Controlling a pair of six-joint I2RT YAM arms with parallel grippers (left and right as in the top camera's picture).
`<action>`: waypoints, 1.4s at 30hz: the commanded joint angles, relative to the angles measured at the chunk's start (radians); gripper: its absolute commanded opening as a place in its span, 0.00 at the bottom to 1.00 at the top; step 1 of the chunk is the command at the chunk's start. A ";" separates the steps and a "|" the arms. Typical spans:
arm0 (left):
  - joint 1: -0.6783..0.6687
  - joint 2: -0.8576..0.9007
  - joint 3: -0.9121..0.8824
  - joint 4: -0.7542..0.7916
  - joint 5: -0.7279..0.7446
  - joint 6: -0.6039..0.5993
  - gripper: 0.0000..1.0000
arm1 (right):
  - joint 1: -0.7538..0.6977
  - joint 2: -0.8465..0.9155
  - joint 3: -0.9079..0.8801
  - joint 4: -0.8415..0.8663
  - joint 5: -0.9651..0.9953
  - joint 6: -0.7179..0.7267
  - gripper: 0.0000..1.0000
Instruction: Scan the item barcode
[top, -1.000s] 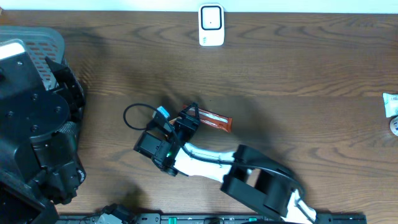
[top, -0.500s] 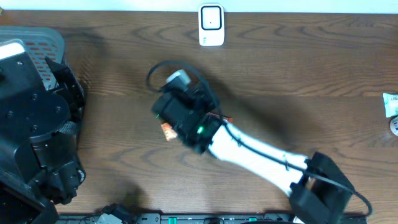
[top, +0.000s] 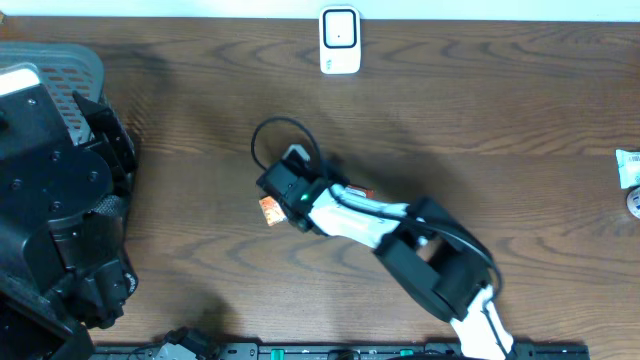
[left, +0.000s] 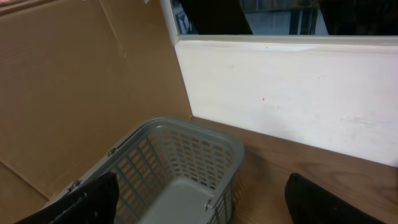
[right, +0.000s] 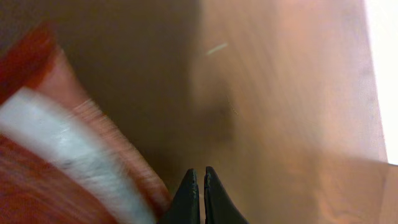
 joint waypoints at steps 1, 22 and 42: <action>0.004 -0.004 0.001 0.000 -0.006 -0.005 0.86 | 0.006 0.099 -0.005 -0.018 -0.031 0.045 0.01; 0.004 -0.003 0.001 0.000 -0.006 -0.005 0.86 | 0.005 0.170 -0.058 -0.043 -0.035 0.164 0.01; 0.004 -0.003 0.001 0.000 -0.006 -0.005 0.86 | -0.015 -0.171 -0.056 -0.383 0.263 0.387 0.01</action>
